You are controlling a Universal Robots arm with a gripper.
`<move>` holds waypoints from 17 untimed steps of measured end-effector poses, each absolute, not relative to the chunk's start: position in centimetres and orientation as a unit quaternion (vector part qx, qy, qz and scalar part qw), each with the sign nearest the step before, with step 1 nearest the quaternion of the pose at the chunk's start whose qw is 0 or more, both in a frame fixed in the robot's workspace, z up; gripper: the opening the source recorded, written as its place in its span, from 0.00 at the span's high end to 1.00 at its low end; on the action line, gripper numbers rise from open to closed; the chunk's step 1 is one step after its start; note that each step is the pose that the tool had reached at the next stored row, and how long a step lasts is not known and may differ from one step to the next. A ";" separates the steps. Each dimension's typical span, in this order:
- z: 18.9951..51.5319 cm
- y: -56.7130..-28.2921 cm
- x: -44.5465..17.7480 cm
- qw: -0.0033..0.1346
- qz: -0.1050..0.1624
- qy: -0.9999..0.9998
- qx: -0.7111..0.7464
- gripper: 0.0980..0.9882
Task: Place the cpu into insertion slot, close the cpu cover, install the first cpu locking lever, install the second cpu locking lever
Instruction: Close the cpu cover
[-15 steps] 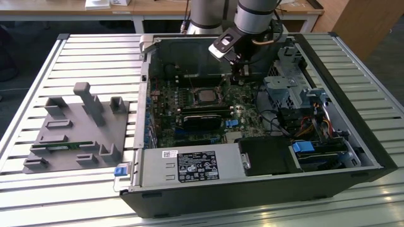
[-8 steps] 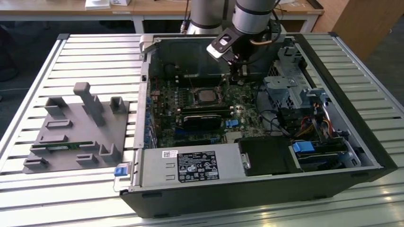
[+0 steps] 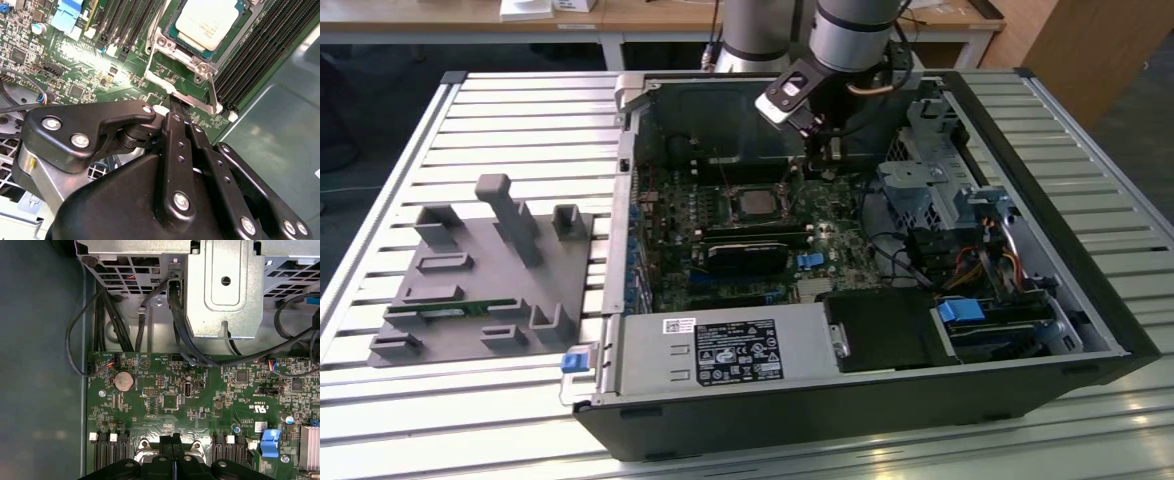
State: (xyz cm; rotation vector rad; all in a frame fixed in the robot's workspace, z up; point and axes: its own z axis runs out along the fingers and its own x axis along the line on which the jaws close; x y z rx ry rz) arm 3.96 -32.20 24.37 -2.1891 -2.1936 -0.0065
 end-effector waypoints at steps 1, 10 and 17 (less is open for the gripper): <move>24.4 -32.2 3.9 0.021 -0.002 -0.708 -0.706 0.98; 24.4 -32.2 3.7 0.021 -0.002 -0.708 -0.706 0.98; 24.4 -32.2 3.6 0.021 -0.002 -0.708 -0.706 0.98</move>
